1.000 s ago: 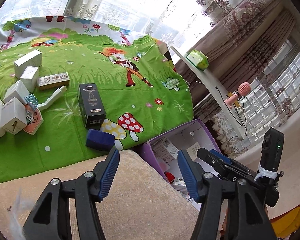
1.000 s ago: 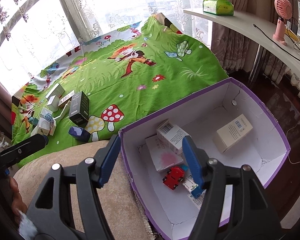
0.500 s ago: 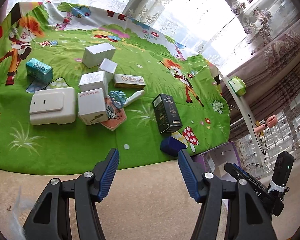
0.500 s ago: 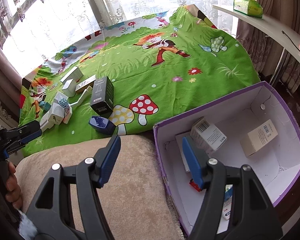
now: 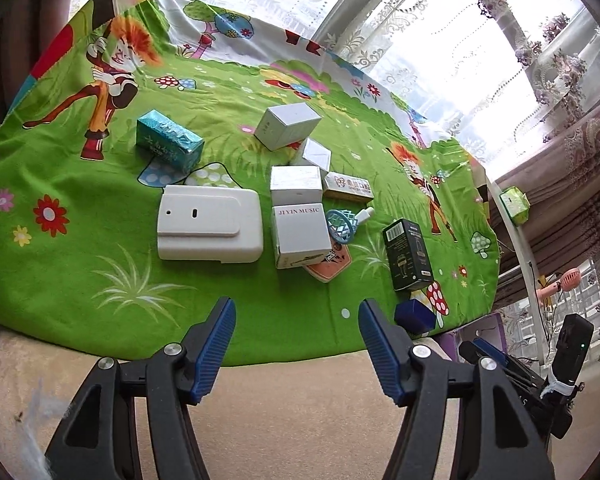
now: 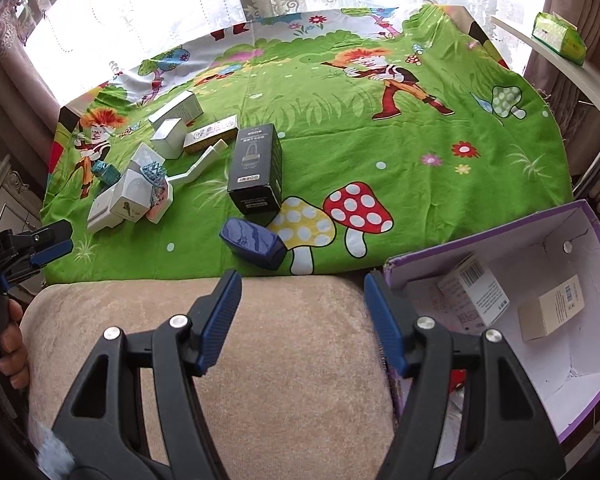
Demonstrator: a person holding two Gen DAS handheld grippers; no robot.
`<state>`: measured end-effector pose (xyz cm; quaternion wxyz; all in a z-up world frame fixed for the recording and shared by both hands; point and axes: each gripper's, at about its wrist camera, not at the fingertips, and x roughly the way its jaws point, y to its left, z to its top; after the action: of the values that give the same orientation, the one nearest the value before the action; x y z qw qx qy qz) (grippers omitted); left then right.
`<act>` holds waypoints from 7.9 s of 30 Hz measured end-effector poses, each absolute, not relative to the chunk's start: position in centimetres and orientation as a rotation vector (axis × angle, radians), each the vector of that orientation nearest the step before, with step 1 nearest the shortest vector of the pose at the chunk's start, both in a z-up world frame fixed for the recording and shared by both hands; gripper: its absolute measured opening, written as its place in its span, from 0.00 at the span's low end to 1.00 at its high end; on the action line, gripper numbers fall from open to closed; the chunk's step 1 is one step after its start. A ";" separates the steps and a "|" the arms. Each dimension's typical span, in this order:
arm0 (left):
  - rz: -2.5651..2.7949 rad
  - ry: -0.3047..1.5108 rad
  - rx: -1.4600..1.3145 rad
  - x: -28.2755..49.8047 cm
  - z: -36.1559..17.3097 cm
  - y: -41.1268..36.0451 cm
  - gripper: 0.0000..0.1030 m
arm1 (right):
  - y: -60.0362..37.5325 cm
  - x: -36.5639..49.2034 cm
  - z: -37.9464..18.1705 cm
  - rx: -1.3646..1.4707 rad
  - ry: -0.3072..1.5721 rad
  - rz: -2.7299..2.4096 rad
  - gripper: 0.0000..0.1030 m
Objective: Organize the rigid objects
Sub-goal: 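Withdraw both tools from the storage box back toward the sheet, then grasp the white plastic case with the left tool while the right tool grasps the blue block, then carry the white case and blue block into the storage box and open both tools, then move both tools back over the sheet toward the teal pack and black box, then grasp the teal tissue pack with the left tool while the right tool grasps the black DORMI box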
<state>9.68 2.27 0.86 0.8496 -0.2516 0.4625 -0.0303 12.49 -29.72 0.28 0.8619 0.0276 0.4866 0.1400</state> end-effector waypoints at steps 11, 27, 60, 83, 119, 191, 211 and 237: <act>0.030 1.018 -0.547 12.5 0.1 6.7 0.80 | -26.2 15.2 -1.8 0.002 1.112 0.321 0.66; 0.066 1.152 -0.480 18.3 -3.6 7.2 0.94 | -23.4 18.8 -4.2 0.069 1.203 0.290 0.74; 0.167 1.143 -0.352 17.2 -4.3 5.5 0.84 | -24.3 19.6 -4.7 0.113 1.191 0.200 0.79; 0.056 0.944 -0.469 11.3 0.7 1.5 0.84 | -23.9 16.4 -1.9 0.024 1.049 0.193 0.54; -0.465 0.973 -0.144 10.1 4.0 -19.5 0.84 | -40.9 9.2 2.0 0.170 0.947 0.023 0.54; -0.010 0.891 -0.104 17.0 2.6 7.2 0.87 | -23.3 22.0 -0.7 -0.027 1.083 0.352 0.81; -0.068 1.108 -0.003 23.9 -3.8 11.4 0.86 | -20.4 26.8 -4.2 -0.149 1.150 0.361 0.43; -0.034 1.048 -0.381 36.8 -4.4 7.0 0.72 | -13.1 36.5 -4.1 -0.114 1.095 0.476 0.42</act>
<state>36.76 6.95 -4.39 0.8485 -0.1808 0.4972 -0.0159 36.46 -13.14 -4.06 0.8256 -0.0537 0.5151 0.2239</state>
